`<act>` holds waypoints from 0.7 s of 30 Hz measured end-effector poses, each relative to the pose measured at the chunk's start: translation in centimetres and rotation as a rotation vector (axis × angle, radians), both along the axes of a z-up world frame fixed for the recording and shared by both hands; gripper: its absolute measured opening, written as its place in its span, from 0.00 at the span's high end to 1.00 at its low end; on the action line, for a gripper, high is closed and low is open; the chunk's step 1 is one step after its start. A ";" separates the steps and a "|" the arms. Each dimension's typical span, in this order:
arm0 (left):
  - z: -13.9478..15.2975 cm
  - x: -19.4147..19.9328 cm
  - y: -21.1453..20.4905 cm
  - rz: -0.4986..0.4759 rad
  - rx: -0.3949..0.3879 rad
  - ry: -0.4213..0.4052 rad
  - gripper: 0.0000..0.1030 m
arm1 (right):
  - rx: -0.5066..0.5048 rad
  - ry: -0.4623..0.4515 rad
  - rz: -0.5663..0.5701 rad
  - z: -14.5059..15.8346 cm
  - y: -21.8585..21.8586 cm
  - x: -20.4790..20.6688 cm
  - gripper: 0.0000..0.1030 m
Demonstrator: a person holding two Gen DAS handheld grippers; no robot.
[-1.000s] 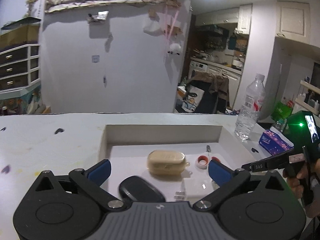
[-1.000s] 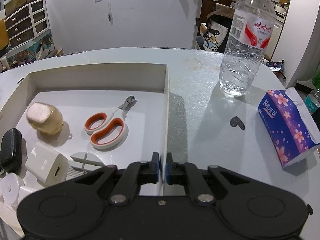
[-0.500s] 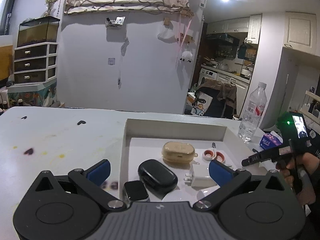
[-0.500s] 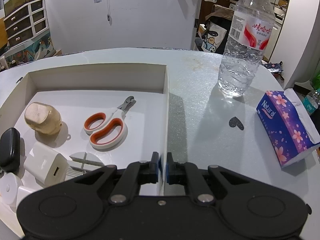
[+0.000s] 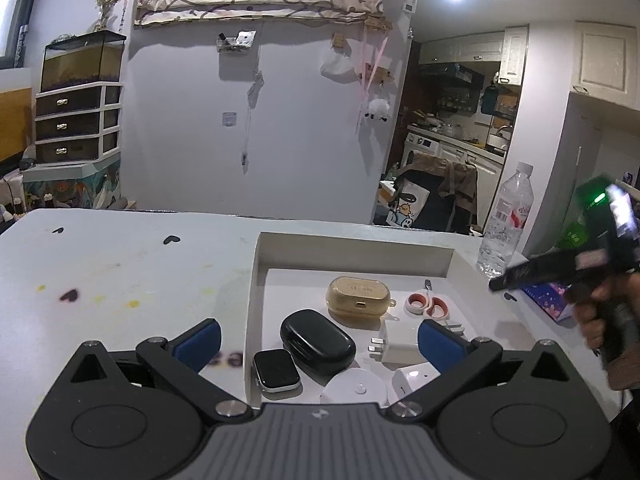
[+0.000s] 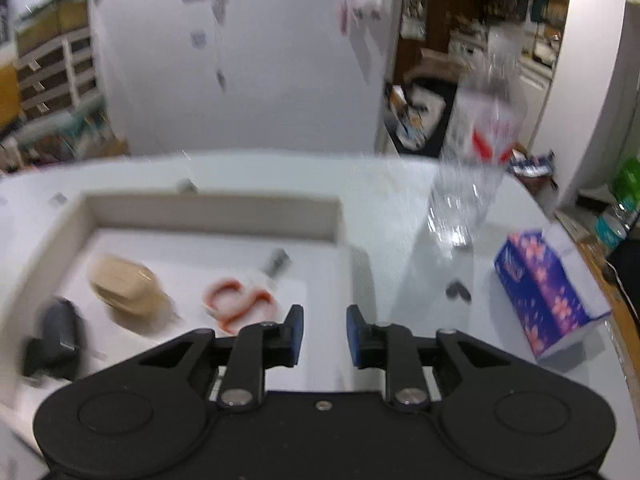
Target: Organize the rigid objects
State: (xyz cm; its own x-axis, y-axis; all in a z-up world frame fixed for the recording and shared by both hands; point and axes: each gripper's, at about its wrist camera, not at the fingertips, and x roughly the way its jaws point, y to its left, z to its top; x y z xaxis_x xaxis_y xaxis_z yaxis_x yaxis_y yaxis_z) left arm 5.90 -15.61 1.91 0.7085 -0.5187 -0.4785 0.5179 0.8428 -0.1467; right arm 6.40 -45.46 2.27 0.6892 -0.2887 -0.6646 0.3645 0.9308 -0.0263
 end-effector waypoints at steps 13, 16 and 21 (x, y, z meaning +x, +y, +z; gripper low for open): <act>1.4 -1.7 1.2 0.014 -0.004 -0.016 0.00 | 0.021 -0.164 0.123 4.4 7.7 -10.0 0.46; 1.4 -2.3 1.2 0.007 0.007 -0.025 0.00 | 0.015 -0.176 0.105 3.8 8.4 -11.5 0.41; 1.3 -3.5 0.7 0.014 0.048 -0.061 0.00 | -0.029 -0.192 0.076 2.4 9.3 -13.4 0.24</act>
